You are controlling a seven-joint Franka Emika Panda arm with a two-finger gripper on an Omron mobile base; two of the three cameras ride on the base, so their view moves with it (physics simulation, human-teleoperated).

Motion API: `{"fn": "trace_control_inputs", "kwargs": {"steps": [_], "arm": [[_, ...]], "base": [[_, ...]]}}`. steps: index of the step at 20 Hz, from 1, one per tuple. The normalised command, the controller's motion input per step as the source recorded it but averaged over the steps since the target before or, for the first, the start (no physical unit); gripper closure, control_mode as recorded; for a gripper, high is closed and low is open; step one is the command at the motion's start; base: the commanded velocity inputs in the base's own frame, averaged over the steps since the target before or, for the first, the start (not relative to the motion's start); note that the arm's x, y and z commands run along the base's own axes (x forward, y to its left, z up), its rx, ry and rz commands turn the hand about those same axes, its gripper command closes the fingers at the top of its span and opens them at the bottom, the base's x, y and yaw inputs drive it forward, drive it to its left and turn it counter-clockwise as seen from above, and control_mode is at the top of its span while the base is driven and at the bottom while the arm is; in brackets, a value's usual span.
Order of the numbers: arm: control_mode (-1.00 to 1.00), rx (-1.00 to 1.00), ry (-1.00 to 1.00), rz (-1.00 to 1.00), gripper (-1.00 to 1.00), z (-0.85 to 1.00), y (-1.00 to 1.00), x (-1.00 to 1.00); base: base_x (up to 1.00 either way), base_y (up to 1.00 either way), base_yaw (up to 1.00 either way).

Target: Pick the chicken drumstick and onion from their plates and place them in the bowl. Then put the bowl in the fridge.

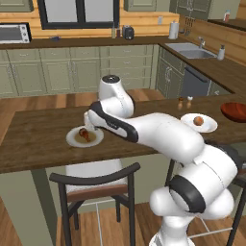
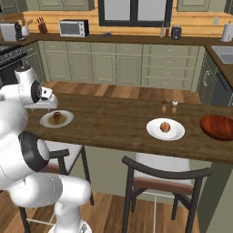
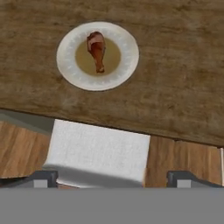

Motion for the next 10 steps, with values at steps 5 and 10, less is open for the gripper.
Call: {"fn": "trace_control_inputs", "kwargs": {"steps": [5,10], "arm": [[-1.0,0.01,0.0,0.0,-1.0,-0.6,0.52,0.62],[-1.0,0.0,0.0,0.0,-1.0,-0.77,0.13,0.52]], "base": [[0.0,0.0,0.0],[0.0,0.0,0.0]]}}
